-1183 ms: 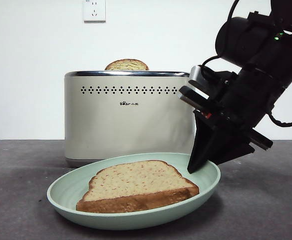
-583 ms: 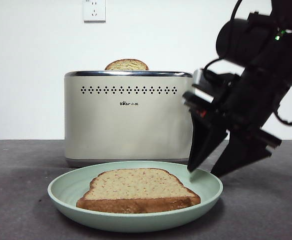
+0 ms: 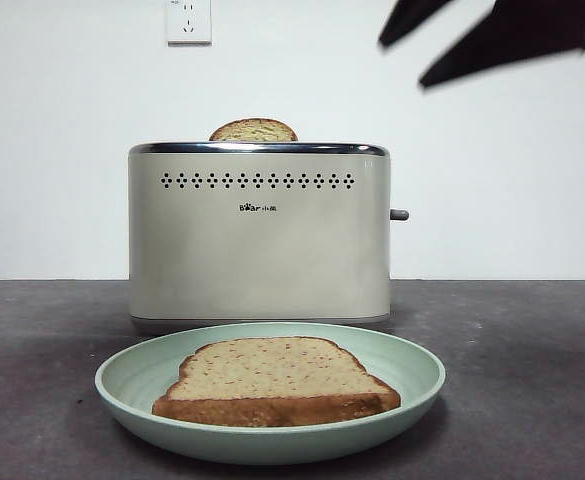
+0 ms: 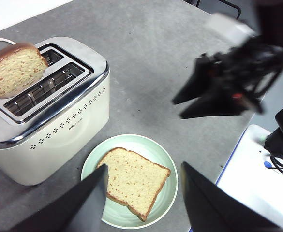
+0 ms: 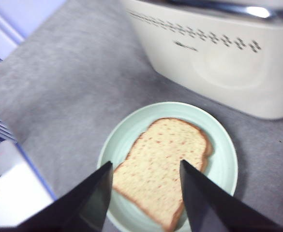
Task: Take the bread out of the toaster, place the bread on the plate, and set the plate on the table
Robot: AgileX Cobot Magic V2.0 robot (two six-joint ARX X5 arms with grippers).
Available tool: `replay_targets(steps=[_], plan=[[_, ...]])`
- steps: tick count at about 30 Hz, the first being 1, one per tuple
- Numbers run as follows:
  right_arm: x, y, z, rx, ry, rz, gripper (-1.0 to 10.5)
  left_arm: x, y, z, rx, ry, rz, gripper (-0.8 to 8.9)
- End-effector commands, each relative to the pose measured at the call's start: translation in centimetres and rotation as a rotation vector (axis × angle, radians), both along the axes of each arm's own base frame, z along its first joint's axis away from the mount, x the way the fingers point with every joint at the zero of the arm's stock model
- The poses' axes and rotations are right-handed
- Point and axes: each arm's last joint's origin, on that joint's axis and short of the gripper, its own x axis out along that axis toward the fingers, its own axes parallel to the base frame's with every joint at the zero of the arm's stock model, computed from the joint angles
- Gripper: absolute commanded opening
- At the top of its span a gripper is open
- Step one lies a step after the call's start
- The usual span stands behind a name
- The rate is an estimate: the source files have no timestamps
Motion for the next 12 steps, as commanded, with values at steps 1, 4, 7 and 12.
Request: replay_targets(steps=[1, 4, 7, 12], plan=[[-1.6, -0.1, 0.8, -0.005, -0.025, 0.018, 1.7, 0.2, -0.2, 0.5, -0.01, -0.006, 0.001, 2.28], [-3.2, -0.5, 1.3, -0.01, -0.04, 0.049, 0.7, 0.4, -0.3, 0.3, 0.0, 0.01, 0.001, 1.77], [-4.2, -0.8, 1.6, -0.011, -0.068, 0.063, 0.0, 0.6, -0.4, 0.0, 0.016, 0.036, 0.001, 0.6], [-4.5, -1.0, 1.8, -0.006, -0.085, 0.059, 0.0, 0.8, -0.6, -0.2, 0.031, 0.061, 0.001, 0.07]])
